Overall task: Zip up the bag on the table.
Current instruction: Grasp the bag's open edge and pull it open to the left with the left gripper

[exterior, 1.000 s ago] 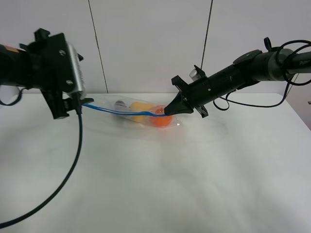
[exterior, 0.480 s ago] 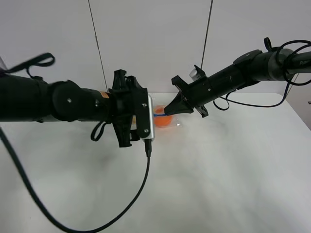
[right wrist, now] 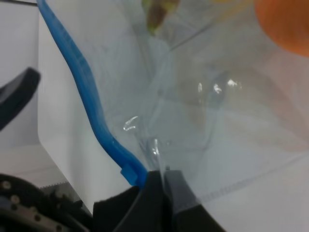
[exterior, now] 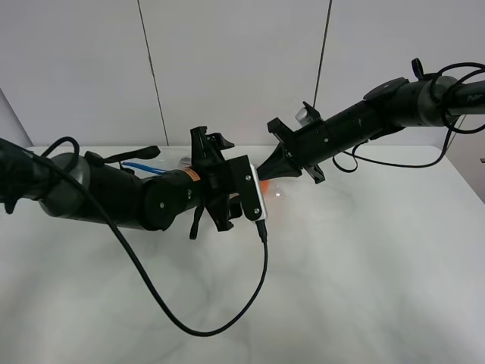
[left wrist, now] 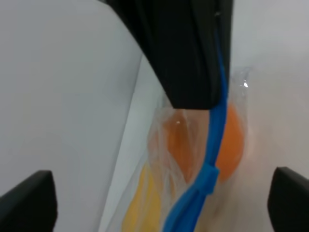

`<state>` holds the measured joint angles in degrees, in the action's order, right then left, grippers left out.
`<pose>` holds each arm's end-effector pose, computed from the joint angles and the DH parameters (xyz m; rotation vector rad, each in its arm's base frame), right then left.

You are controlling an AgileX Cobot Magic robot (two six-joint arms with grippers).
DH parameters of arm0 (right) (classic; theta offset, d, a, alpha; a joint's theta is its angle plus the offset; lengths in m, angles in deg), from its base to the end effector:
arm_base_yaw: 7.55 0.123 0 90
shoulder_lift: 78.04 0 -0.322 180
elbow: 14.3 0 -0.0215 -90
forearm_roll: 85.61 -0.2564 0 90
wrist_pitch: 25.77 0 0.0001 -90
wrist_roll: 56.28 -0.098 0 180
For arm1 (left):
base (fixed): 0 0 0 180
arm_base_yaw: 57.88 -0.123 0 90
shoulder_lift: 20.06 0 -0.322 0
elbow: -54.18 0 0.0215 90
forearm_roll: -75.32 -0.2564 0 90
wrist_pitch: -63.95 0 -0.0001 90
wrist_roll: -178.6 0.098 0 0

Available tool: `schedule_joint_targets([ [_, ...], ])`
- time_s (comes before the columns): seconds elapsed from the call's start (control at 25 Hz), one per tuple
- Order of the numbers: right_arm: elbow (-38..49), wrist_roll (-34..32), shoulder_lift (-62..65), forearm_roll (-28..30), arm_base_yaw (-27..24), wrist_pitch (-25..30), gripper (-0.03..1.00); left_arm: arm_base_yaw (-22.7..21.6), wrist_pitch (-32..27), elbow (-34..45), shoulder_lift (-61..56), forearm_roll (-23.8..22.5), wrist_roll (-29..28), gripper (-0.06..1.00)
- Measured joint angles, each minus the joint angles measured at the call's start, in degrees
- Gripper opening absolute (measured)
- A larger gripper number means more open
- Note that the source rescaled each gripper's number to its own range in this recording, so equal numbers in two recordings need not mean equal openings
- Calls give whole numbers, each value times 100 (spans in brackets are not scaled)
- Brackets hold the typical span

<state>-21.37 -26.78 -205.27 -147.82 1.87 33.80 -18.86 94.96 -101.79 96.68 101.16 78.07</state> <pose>0.4320 0.1475 0.2102 -0.1183 2.6747 1.3129 0.3339 -0.2423 0.1891 1.3623 1.4297 0.4266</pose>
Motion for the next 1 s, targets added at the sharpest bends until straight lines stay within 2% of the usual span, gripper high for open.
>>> schedule_joint_targets([
  [0.16, 0, -17, 0, 0, 0, 0, 0, 0, 59, 0, 35, -162, -186, 68],
  [0.32, 0, -31, 0, 0, 0, 0, 0, 0, 59, 0, 35, -226, -204, 54],
  [0.56, 0, -44, 0, 0, 0, 0, 0, 0, 54, 0, 35, -333, -209, 50],
  [0.84, 0, -91, 0, 0, 0, 0, 0, 0, 96, 0, 226, -853, -230, 49],
  [1.0, 0, -117, 0, 0, 0, 0, 0, 0, 202, 0, 226, -892, -235, 37],
])
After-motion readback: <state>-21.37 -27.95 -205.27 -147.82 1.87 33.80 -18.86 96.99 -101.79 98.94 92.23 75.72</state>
